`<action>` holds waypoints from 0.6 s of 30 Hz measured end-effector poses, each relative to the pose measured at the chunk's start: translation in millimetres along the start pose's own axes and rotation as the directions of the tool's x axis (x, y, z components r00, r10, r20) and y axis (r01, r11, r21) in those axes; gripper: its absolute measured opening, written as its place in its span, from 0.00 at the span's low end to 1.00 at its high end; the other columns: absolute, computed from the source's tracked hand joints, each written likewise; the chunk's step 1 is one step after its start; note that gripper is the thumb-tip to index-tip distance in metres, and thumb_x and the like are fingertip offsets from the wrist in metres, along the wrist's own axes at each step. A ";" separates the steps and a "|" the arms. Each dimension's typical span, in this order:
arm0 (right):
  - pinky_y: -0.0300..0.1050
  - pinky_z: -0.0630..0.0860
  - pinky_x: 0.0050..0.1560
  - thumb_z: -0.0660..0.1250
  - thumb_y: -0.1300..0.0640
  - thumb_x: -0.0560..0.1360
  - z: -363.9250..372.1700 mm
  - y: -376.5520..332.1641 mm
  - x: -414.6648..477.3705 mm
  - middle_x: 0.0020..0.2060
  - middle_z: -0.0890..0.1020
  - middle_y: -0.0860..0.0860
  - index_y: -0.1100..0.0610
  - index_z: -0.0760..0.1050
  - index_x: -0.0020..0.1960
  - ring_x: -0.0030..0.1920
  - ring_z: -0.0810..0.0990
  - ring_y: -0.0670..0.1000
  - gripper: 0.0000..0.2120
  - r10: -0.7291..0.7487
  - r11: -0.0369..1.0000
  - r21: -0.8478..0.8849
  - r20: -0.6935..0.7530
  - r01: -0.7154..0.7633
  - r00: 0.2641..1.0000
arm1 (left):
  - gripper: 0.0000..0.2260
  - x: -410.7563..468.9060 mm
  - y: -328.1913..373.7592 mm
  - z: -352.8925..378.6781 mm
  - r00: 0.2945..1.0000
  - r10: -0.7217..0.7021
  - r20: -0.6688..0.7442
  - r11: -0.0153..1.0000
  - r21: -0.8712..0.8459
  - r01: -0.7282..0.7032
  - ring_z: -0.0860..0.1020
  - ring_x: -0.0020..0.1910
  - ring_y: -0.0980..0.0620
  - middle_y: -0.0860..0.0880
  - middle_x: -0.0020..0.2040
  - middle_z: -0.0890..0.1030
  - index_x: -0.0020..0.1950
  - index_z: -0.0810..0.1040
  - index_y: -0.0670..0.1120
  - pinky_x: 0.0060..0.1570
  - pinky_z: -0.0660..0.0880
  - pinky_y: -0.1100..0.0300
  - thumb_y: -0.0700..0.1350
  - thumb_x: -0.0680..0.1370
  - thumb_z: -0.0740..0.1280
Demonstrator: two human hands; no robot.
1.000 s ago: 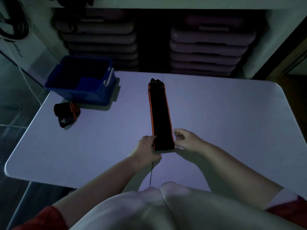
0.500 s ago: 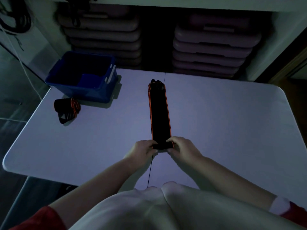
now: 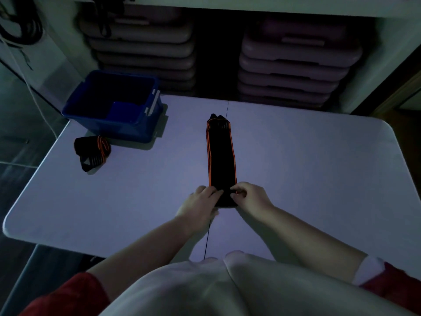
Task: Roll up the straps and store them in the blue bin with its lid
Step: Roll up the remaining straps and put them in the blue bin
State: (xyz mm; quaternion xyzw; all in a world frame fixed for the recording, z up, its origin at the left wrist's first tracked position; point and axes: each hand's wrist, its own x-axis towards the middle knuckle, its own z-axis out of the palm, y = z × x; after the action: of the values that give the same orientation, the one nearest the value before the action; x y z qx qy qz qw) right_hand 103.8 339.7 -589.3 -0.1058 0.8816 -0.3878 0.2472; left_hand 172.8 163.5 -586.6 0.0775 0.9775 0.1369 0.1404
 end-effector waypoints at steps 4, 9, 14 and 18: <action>0.41 0.70 0.53 0.65 0.58 0.75 -3.9 -2.6 -2.8 0.53 0.77 0.51 0.54 0.77 0.62 0.53 0.75 0.49 0.15 -0.198 0.972 -0.122 0.040 0.201 0.979 | 0.21 9.8 -7.8 -9.4 1.000 -0.017 -0.011 0.997 -0.081 0.016 0.73 0.62 0.43 0.44 0.61 0.77 0.67 0.72 0.45 0.57 0.73 0.50 0.49 0.75 0.59; 0.44 0.74 0.53 0.64 0.57 0.77 -10.9 -0.3 0.3 0.56 0.80 0.52 0.53 0.71 0.66 0.54 0.79 0.51 0.17 -0.198 0.968 -0.133 0.113 0.212 0.974 | 0.17 17.7 -6.1 -21.6 0.972 -0.233 0.016 0.882 -0.417 0.218 0.78 0.53 0.43 0.43 0.56 0.78 0.67 0.68 0.47 0.48 0.71 0.58 0.47 0.79 0.61; 0.38 0.70 0.50 0.65 0.56 0.77 -8.2 -8.7 18.4 0.53 0.81 0.50 0.53 0.76 0.62 0.49 0.77 0.47 0.13 -0.087 0.993 -0.075 -0.001 0.087 0.996 | 0.26 18.6 -5.5 -9.4 0.957 -0.288 -0.029 0.836 -0.495 0.237 0.73 0.65 0.44 0.44 0.70 0.68 0.74 0.64 0.45 0.65 0.69 0.56 0.47 0.77 0.66; 0.39 0.70 0.50 0.64 0.56 0.76 -7.6 -14.3 31.5 0.55 0.80 0.54 0.54 0.77 0.63 0.50 0.78 0.50 0.16 -0.030 0.996 -0.078 0.006 0.031 1.000 | 0.30 23.9 -11.5 -4.2 0.976 -0.216 -0.022 0.942 -0.268 0.202 0.69 0.67 0.41 0.43 0.71 0.70 0.76 0.58 0.43 0.67 0.66 0.52 0.46 0.77 0.65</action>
State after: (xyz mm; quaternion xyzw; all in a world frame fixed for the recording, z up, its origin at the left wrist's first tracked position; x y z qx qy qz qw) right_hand 72.9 322.9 -585.5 -0.1297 0.8937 -0.3566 0.2392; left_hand 147.5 156.1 -592.1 -0.0495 0.9565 0.2522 0.1382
